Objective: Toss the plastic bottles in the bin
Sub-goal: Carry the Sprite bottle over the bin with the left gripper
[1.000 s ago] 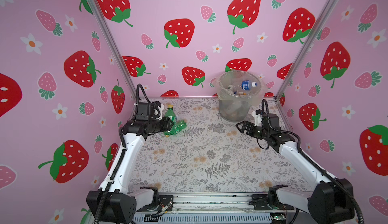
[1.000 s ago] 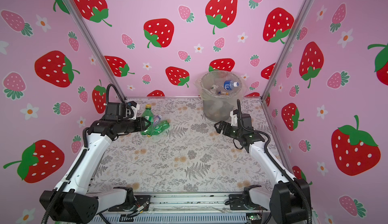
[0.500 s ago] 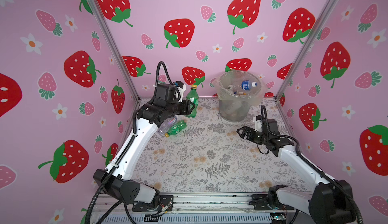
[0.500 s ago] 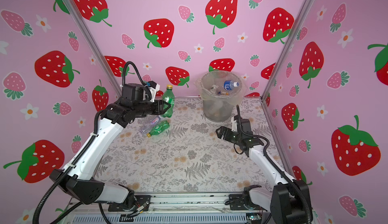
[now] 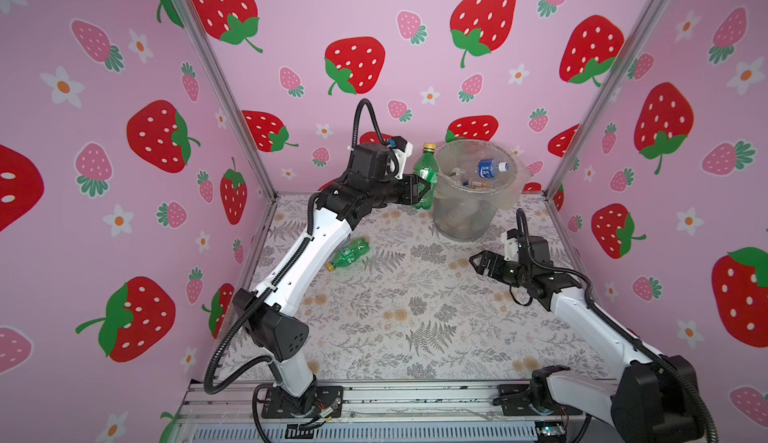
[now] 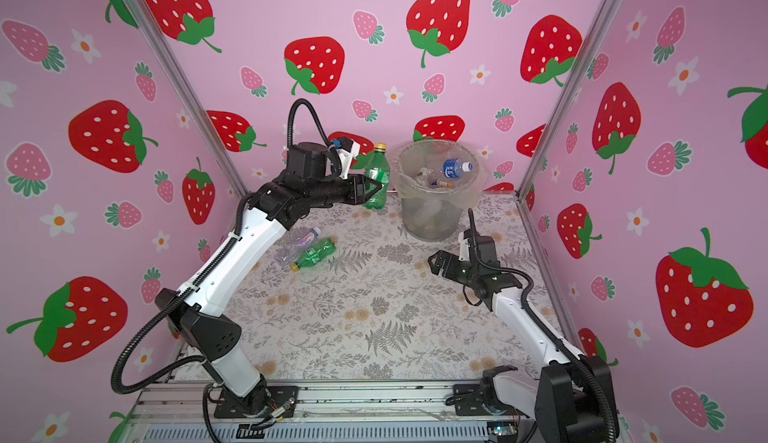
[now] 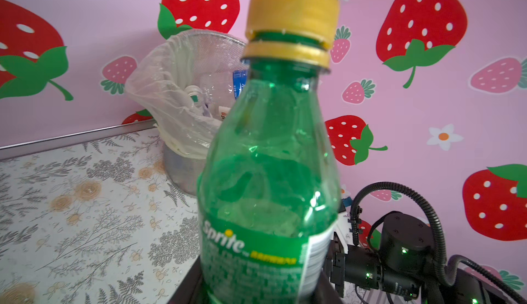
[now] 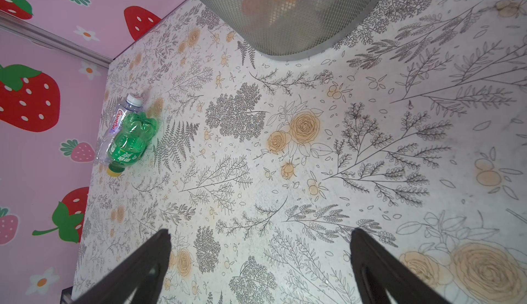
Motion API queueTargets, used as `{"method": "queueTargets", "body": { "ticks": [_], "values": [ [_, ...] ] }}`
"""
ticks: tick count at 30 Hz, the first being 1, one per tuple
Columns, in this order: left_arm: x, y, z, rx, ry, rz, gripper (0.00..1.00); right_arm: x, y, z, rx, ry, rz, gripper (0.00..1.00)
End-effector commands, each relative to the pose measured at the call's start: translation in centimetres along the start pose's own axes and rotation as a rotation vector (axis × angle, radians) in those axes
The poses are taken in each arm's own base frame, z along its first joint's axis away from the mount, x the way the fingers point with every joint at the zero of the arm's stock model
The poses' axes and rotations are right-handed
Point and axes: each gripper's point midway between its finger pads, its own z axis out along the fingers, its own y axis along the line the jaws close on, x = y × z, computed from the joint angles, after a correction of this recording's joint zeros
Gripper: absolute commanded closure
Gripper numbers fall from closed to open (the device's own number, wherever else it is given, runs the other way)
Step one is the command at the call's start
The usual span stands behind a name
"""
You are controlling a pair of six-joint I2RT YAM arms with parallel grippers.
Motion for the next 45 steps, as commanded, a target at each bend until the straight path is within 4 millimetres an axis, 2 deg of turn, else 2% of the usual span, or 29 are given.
{"method": "queueTargets", "body": {
  "ticks": [1,7,15,18,23,26,28,29,30,33,35,37,42,45],
  "values": [
    [-3.0,-2.9,0.4,0.089,-0.102,0.032,0.63,-0.5,-0.2,0.1,0.013,-0.013,0.0,0.01],
    [-2.3,-3.9,2.7,0.138,-0.09,0.019,0.63,-0.5,-0.5,0.3,0.027,-0.012,-0.007,0.01],
    [-0.7,-4.4,3.8,0.148,-0.095,0.001,0.61,-0.6,-0.8,0.9,0.035,0.0,-0.013,0.01],
    [-1.1,-4.5,4.6,0.154,-0.105,-0.002,0.6,-0.7,-0.8,1.1,0.037,0.003,-0.017,0.01],
    [-3.2,-5.1,6.8,0.18,-0.149,-0.004,0.58,-0.7,-0.9,1.0,0.05,0.003,-0.025,0.01],
    [-5.1,-4.6,9.2,0.167,-0.199,-0.017,0.49,-0.9,-1.0,0.9,0.059,-0.001,-0.028,0.01],
    [-5.9,-3.9,11.5,0.16,-0.223,-0.018,0.39,-1.0,-0.8,0.8,0.054,-0.001,-0.028,0.01],
    [-6.6,-3.9,12.1,0.167,-0.251,-0.015,0.3,-1.0,-0.8,0.8,0.053,0.003,-0.027,0.01],
    [-7.1,-3.4,13.0,0.162,-0.282,-0.021,0.01,-1.2,-0.6,0.7,0.05,0.001,-0.028,0.01],
    [-8.8,-1.6,14.2,0.161,-0.39,-0.078,0.01,-1.6,-0.1,0.0,0.037,-0.012,-0.026,0.01],
    [-9.9,-0.9,13.9,0.153,-0.442,-0.103,0.01,-2.0,0.4,-0.6,0.029,-0.028,-0.026,0.01],
    [-11.0,-0.9,12.8,0.135,-0.48,-0.09,0.01,-2.2,0.6,-1.1,0.028,-0.039,-0.026,0.01],
    [-13.7,-3.7,8.4,0.177,-0.545,-0.032,0.01,-2.4,0.8,-1.8,0.028,-0.052,-0.026,0.01],
    [-14.3,-4.9,5.8,0.17,-0.541,0.01,0.01,-2.4,1.0,-1.9,0.023,-0.049,-0.023,0.01]
  ]
}}
